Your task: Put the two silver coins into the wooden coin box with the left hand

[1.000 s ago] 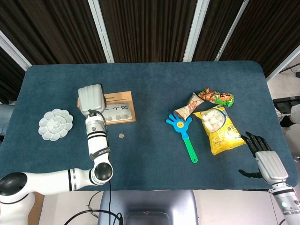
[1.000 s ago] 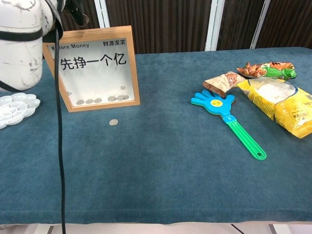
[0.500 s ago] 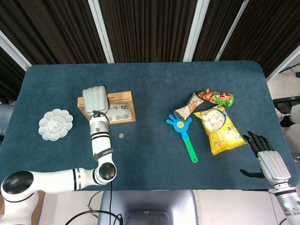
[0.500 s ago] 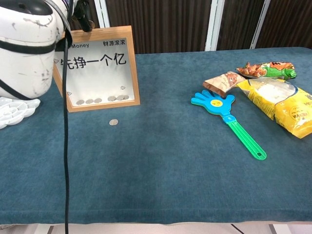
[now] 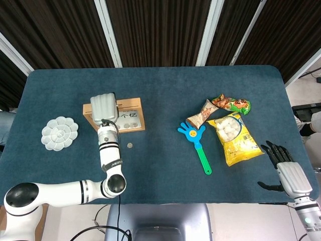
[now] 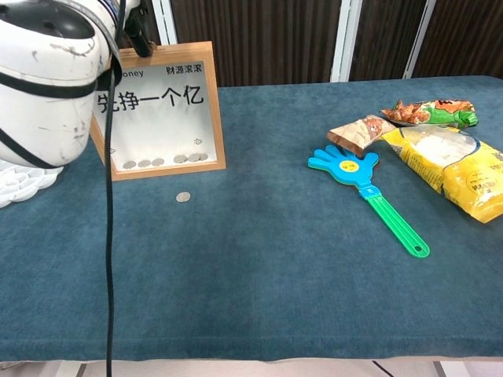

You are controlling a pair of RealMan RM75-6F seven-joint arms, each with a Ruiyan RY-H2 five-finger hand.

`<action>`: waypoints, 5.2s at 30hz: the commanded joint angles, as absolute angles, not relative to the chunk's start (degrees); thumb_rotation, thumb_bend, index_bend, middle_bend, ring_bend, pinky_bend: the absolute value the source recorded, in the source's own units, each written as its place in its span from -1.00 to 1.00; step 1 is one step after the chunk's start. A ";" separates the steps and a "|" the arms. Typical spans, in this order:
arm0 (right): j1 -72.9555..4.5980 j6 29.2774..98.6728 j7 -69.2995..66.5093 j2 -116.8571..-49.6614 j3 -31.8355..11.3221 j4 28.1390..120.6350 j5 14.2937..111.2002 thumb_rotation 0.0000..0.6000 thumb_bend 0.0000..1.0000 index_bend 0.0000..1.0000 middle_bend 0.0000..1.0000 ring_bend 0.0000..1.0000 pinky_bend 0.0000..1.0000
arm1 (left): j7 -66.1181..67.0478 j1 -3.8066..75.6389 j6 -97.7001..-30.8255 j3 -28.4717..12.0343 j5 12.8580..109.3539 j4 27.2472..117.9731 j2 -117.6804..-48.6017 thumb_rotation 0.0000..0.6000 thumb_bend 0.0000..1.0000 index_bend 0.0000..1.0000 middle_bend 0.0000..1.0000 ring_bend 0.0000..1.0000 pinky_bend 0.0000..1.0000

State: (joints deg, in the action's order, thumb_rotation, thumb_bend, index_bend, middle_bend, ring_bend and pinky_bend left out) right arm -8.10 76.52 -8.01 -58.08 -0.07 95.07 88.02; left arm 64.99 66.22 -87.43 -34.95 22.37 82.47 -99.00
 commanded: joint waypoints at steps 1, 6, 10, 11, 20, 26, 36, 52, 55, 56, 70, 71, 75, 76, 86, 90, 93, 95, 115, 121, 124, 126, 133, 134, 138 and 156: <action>-8.15 76.47 -7.98 -58.08 -0.07 95.05 88.01 1.00 -0.81 -1.00 -1.00 -1.00 -1.00 | 64.64 66.25 -87.22 -34.85 22.45 82.30 -98.94 1.00 -0.21 0.05 1.00 1.00 1.00; -8.18 76.42 -7.96 -58.10 -0.07 95.05 87.94 1.00 -0.81 -1.00 -1.00 -1.00 -1.00 | 64.43 66.24 -87.17 -34.25 22.95 82.12 -98.70 1.00 -0.21 -0.10 1.00 1.00 1.00; -8.18 76.47 -7.78 -58.14 -0.07 95.10 87.94 1.00 -0.81 -1.00 -1.00 -1.00 -1.00 | 63.47 65.96 -87.06 -33.64 24.23 83.02 -98.21 1.00 -0.21 -0.20 1.00 1.00 1.00; -8.19 76.44 -7.74 -58.16 -0.06 95.11 87.92 1.00 -0.82 -1.00 -1.00 -1.00 -1.00 | 62.85 65.73 -87.16 -33.07 25.52 83.86 -97.82 1.00 -0.21 -0.22 1.00 1.00 1.00; -7.85 77.09 -7.78 -58.05 0.06 95.14 88.13 1.00 -0.81 -1.00 -1.00 -1.00 -1.00 | 53.27 58.09 -90.62 -21.78 44.53 104.35 -90.93 1.00 -0.21 -0.33 1.00 1.00 1.00; -7.28 78.08 -7.13 -58.14 0.41 95.35 88.81 1.00 -0.82 -1.00 -1.00 -1.00 -1.00 | 46.30 48.85 -92.44 -7.21 55.81 109.93 -88.77 1.00 -0.20 -0.33 1.00 1.00 1.00; -7.02 78.41 -4.46 -58.90 0.81 96.05 89.46 1.00 -0.82 -1.00 -1.00 -1.00 -1.00 | 27.78 38.75 -82.34 1.70 57.93 92.01 -96.23 1.00 -0.18 -0.32 1.00 1.00 1.00; -6.80 78.15 -3.95 -58.92 0.90 95.98 88.77 1.00 -0.81 -1.00 -1.00 -1.00 -1.00 | 21.14 38.24 -72.78 -5.72 60.32 66.21 -110.20 1.00 -0.19 -0.20 1.00 1.00 1.00; -6.60 78.45 -4.03 -58.86 1.03 96.02 89.01 1.00 -0.81 -1.00 -1.00 -1.00 -1.00 | 21.04 38.67 -71.83 -6.66 61.35 62.93 -112.41 1.00 -0.18 -0.18 1.00 1.00 1.00; -6.50 78.64 -4.13 -58.81 1.08 96.03 89.14 1.00 -0.82 -1.00 -1.00 -1.00 -1.00 | 20.87 38.84 -71.43 -7.09 61.68 61.56 -113.30 1.00 -0.18 -0.18 1.00 1.00 1.00; -5.82 79.83 -6.07 -58.26 1.30 95.50 89.91 1.00 -0.81 -1.00 -1.00 -1.00 -1.00 | 22.24 40.07 -67.87 -11.31 63.16 52.03 -118.70 1.00 -0.16 -0.20 1.00 1.00 1.00; -5.79 79.92 -6.24 -58.21 1.27 95.47 89.92 1.00 -0.81 -1.00 -1.00 -1.00 -1.00 | 22.66 40.25 -67.44 -11.58 63.15 51.41 -119.10 1.00 -0.16 -0.20 1.00 1.00 1.00; -5.83 79.86 -6.74 -58.06 1.21 95.34 89.90 1.00 -0.81 -1.00 -1.00 -1.00 -1.00 | 23.18 40.67 -66.69 -12.30 63.59 50.16 -120.17 1.00 -0.16 -0.20 1.00 1.00 1.00; -5.86 79.81 -6.84 -58.03 1.18 95.32 89.87 1.00 -0.81 -1.00 -1.00 -1.00 -1.00 | 23.34 40.82 -66.51 -12.51 63.75 49.81 -120.43 1.00 -0.16 -0.20 1.00 1.00 1.00; -5.72 79.98 -7.33 -57.86 1.25 95.20 90.09 1.00 -0.81 -1.00 -1.00 -1.00 -1.00 | 23.71 40.91 -65.36 -13.78 64.37 48.38 -121.17 1.00 -0.17 -0.17 1.00 1.00 1.00; -5.71 80.01 -7.34 -57.86 1.24 95.18 90.10 1.00 -0.81 -1.00 -1.00 -1.00 -1.00 | 23.70 40.80 -65.36 -13.90 64.58 48.30 -121.13 1.00 -0.16 -0.16 1.00 1.00 1.00; -5.70 80.00 -7.23 -57.89 1.24 95.22 90.11 1.00 -0.81 -1.00 -1.00 -1.00 -1.00 | 23.79 40.66 -65.22 -14.09 64.87 48.25 -121.01 1.00 -0.17 -0.16 1.00 1.00 1.00; -5.81 79.76 -7.00 -57.97 1.28 95.28 90.19 1.00 -0.81 -1.00 -1.00 -1.00 -1.00 | 23.99 40.72 -65.19 -14.36 65.03 48.09 -121.00 1.00 -0.17 -0.15 1.00 1.00 1.00; -5.87 79.66 -7.28 -57.83 1.23 95.26 90.23 1.00 -0.81 -1.00 -1.00 -1.00 -1.00 | 25.23 40.80 -64.25 -15.55 65.93 47.43 -121.31 1.00 -0.16 -0.20 1.00 1.00 1.00; -5.87 79.65 -7.19 -57.86 1.19 95.28 90.18 1.00 -0.81 -1.00 -1.00 -1.00 -1.00 | 25.25 40.52 -63.96 -15.46 66.15 47.38 -121.19 1.00 -0.16 -0.21 1.00 1.00 1.00; -5.89 79.62 -7.14 -57.90 1.12 95.29 90.08 1.00 -0.81 -1.00 -1.00 -1.00 -1.00 | 25.33 40.35 -64.10 -15.36 66.41 47.79 -121.03 1.00 -0.16 -0.19 1.00 1.00 1.00; -5.95 79.49 -7.02 -57.92 1.13 95.32 90.06 1.00 -0.81 -1.00 -1.00 -1.00 -1.00 | 25.42 40.25 -64.29 -15.26 66.64 48.02 -120.94 1.00 -0.16 -0.19 1.00 1.00 1.00; -5.98 79.38 -6.81 -57.94 1.14 95.42 90.02 1.00 -0.81 -1.00 -1.00 -1.00 -1.00 | 25.75 40.09 -64.33 -15.42 66.81 48.55 -120.73 1.00 -0.16 -0.18 1.00 1.00 1.00; -5.99 79.36 -6.82 -57.94 1.14 95.42 90.00 1.00 -0.81 -1.00 -1.00 -1.00 -1.00 | 25.73 40.06 -64.31 -15.43 66.83 48.61 -120.67 1.00 -0.16 -0.18 1.00 1.00 1.00; -5.98 79.33 -6.77 -57.96 1.13 95.40 89.95 1.00 -0.81 -1.00 -1.00 -1.00 -1.00 | 25.90 39.91 -63.93 -15.37 66.73 48.74 -120.55 1.00 -0.16 -0.18 1.00 1.00 1.00; -5.95 79.51 -7.03 -57.90 1.05 95.37 89.97 1.00 -0.81 -1.00 -1.00 -1.00 -1.00 | 26.29 40.27 -63.30 -15.86 66.80 47.81 -120.91 1.00 -0.16 -0.15 1.00 1.00 1.00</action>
